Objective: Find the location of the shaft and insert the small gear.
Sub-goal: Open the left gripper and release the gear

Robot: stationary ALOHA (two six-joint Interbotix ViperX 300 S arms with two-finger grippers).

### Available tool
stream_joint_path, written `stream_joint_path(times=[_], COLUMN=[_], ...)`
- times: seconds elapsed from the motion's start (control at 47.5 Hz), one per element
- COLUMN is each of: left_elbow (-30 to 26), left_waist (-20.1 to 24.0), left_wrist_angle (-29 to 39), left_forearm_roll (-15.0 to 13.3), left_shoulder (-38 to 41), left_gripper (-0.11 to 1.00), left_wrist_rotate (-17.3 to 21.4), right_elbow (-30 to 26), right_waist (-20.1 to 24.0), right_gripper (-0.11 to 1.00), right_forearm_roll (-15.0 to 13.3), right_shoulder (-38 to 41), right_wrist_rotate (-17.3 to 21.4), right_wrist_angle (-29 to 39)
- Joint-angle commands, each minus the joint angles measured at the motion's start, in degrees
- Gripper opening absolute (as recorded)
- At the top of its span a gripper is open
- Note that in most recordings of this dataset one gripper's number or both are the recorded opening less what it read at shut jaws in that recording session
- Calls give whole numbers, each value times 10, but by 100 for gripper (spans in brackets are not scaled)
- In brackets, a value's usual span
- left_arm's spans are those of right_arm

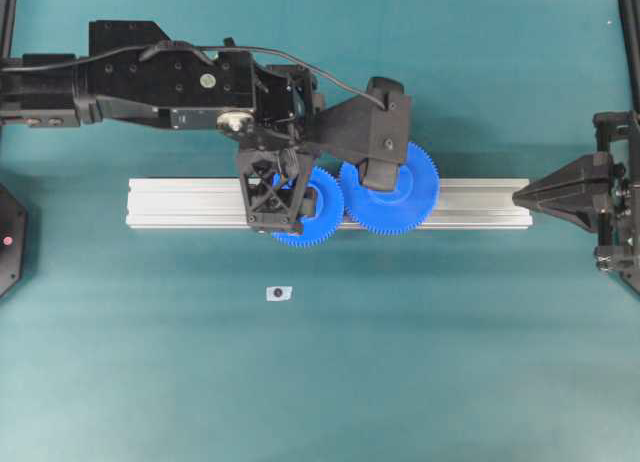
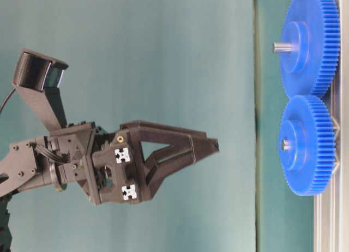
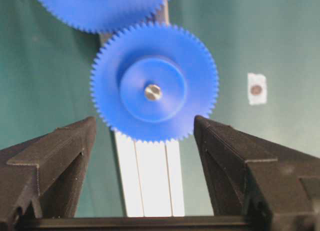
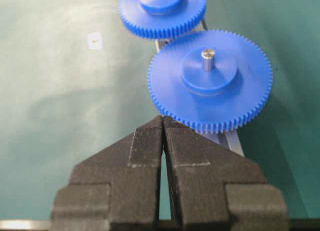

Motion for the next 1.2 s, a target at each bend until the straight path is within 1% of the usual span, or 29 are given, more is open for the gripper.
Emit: stream_joint_path(times=[0.0,0.232,0.611,1.18], left_elbow=[-12,-15,-21,-27], left_waist=[-4,-6,-11,-11], left_wrist_angle=[5,21,21,18], left_forearm_roll=[2,2,2,2], left_shoulder=[-18,-18,-18,-14], left_gripper=[76,76,76,76], left_wrist_rotate=[1,0,-2,-14], right_elbow=[-5,-5,-5,-5], right_waist=[-2,-2,-2,-2], right_gripper=[2,2,2,2], right_forearm_roll=[0,1,1,2], right_shoulder=[4,4,4,4], right_wrist_rotate=[6,6,6,6], right_wrist_angle=[-4,-5,-5,-11])
